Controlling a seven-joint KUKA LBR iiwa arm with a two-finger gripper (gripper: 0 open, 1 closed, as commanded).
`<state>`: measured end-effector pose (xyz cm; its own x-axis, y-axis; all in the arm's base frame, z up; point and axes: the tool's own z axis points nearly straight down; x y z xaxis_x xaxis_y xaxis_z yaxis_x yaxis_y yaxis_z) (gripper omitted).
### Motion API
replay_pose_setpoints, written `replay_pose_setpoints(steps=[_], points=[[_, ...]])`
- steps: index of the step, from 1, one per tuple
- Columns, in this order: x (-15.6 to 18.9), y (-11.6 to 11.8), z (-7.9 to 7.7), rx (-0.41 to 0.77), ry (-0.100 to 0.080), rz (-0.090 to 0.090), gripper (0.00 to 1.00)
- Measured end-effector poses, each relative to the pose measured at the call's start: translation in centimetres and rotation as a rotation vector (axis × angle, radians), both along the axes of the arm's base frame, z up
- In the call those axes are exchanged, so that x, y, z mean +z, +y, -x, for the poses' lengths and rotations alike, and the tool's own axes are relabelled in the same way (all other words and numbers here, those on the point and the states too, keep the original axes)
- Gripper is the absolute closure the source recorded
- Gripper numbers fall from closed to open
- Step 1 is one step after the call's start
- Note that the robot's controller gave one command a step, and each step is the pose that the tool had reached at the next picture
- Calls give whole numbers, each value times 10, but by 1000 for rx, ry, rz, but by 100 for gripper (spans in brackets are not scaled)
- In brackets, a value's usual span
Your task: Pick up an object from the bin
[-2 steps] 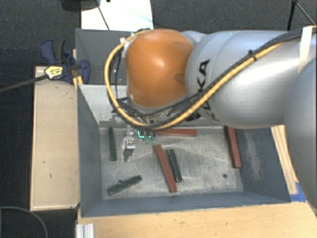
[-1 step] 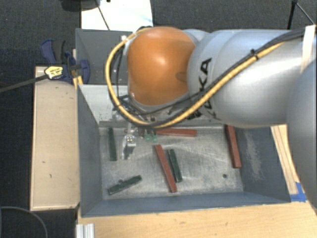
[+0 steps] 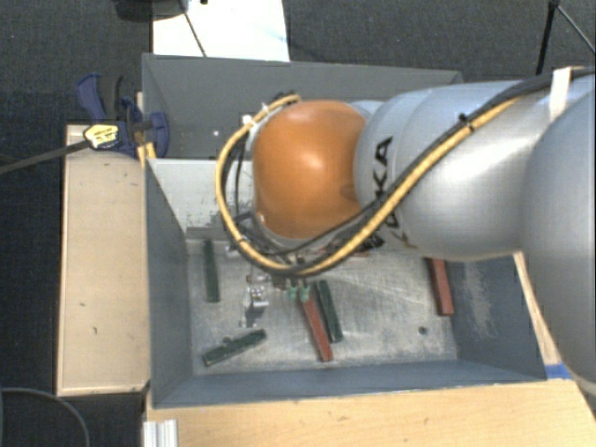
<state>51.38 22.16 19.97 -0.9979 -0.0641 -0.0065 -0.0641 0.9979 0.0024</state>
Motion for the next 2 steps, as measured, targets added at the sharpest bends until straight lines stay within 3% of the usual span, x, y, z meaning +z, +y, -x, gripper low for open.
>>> replay_pose_setpoints(steps=[1, 2], points=[[-67, -8, 5, 3, 1, 0, 0], [-126, -27, 25, 137, -7, -3, 100]])
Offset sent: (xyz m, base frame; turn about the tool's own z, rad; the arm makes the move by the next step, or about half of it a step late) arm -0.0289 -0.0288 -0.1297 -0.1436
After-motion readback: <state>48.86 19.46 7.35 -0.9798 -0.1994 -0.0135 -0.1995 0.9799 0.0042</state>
